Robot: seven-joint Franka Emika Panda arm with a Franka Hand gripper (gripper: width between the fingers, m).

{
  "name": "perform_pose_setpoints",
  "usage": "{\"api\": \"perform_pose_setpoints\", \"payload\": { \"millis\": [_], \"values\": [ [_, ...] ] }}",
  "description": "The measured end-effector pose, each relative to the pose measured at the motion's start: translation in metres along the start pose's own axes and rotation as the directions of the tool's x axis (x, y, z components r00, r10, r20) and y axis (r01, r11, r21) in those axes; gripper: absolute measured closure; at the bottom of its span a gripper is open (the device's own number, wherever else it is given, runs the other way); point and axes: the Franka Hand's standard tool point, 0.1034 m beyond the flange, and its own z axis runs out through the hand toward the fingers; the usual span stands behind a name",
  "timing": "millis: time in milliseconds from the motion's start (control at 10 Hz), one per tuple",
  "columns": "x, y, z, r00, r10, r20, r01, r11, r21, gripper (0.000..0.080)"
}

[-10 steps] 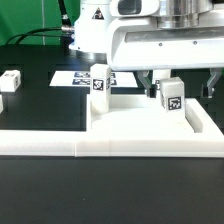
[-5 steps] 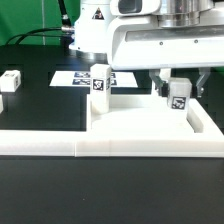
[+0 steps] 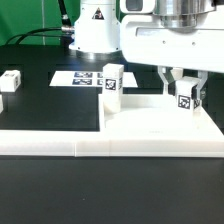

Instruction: Assemble square table

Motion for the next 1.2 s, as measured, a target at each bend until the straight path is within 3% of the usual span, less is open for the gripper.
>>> {"api": "perform_pose_setpoints", "payload": {
  "millis": [300, 700, 800, 900, 1000, 1100, 1200],
  "values": [
    [-0.005, -0.002, 0.002, 0.921, 0.390, 0.021, -0.390, 0.921, 0.008, 0.0508],
    [-0.005, -0.002, 0.002, 0.739, 0.672, 0.045, -0.673, 0.740, 0.013, 0.0508],
    [-0.005, -0.002, 0.002, 0.763, 0.645, 0.044, -0.646, 0.763, 0.014, 0.0508],
    [-0.008, 0.000, 0.003, 0.824, 0.565, 0.033, -0.565, 0.825, -0.010, 0.0508],
    [-0.014, 0.001, 0.004, 0.903, 0.428, 0.025, -0.427, 0.903, -0.048, 0.0352],
    [-0.016, -0.001, 0.006, 0.950, 0.309, 0.033, -0.308, 0.950, -0.045, 0.0226],
    [-0.016, -0.001, 0.006, 0.980, 0.194, 0.038, -0.192, 0.981, -0.041, 0.0166]
  ]
}}
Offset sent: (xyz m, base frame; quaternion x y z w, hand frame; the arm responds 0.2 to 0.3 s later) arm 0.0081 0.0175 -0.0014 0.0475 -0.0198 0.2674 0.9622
